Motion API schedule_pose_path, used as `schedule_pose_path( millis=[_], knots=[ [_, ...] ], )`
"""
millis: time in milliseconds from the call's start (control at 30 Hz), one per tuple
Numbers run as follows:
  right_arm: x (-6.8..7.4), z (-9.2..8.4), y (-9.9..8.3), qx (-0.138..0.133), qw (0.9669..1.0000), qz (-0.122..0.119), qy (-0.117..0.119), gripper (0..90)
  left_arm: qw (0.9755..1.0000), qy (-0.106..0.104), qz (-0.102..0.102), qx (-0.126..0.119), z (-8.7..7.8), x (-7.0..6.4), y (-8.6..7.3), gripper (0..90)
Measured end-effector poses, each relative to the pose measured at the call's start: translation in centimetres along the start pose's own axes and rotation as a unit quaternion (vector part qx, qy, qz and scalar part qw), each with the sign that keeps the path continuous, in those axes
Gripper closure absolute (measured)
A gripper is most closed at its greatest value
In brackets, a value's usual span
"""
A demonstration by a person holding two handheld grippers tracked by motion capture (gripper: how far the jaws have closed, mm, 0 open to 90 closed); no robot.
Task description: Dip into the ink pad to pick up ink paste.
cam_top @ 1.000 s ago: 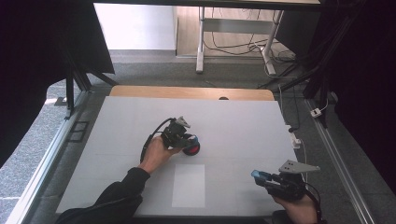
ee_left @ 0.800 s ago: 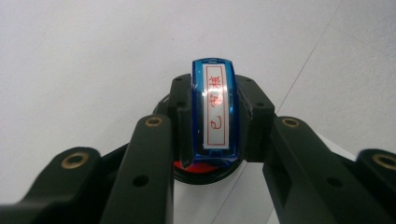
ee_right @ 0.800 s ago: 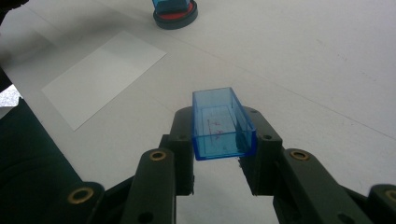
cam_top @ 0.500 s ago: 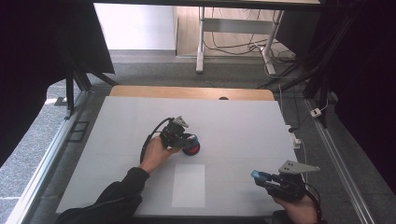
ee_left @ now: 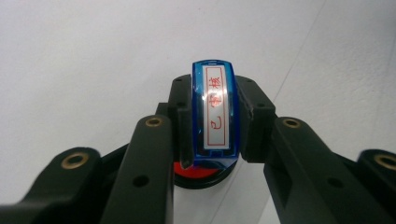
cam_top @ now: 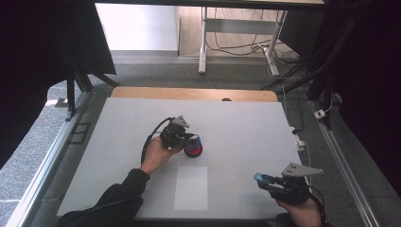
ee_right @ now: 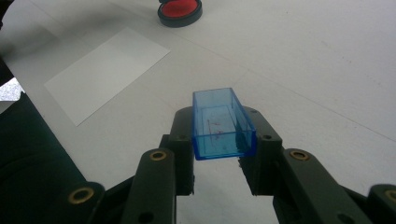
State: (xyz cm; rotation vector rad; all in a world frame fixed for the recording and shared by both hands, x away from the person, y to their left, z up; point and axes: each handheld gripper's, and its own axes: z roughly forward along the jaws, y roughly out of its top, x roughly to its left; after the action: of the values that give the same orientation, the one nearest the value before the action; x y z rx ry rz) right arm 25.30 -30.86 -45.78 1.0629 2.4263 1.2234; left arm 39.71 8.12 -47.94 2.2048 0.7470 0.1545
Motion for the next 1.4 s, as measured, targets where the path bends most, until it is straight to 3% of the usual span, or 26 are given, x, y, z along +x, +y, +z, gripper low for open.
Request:
schedule_pose_path(
  millis=[367, 1400],
  knots=[
    [0.0, 0.0, 0.0, -0.003, 1.0000, 0.001, 0.001, 67.9, 0.9995, -0.025, -0.005, -0.020, -1.7, -0.5, -0.1, 70.4],
    [0.0, 0.0, 0.0, -0.003, 1.0000, -0.001, 0.000, 67.9, 0.9970, -0.061, 0.016, -0.046, -6.3, -4.2, -1.5, 70.3]
  ],
)
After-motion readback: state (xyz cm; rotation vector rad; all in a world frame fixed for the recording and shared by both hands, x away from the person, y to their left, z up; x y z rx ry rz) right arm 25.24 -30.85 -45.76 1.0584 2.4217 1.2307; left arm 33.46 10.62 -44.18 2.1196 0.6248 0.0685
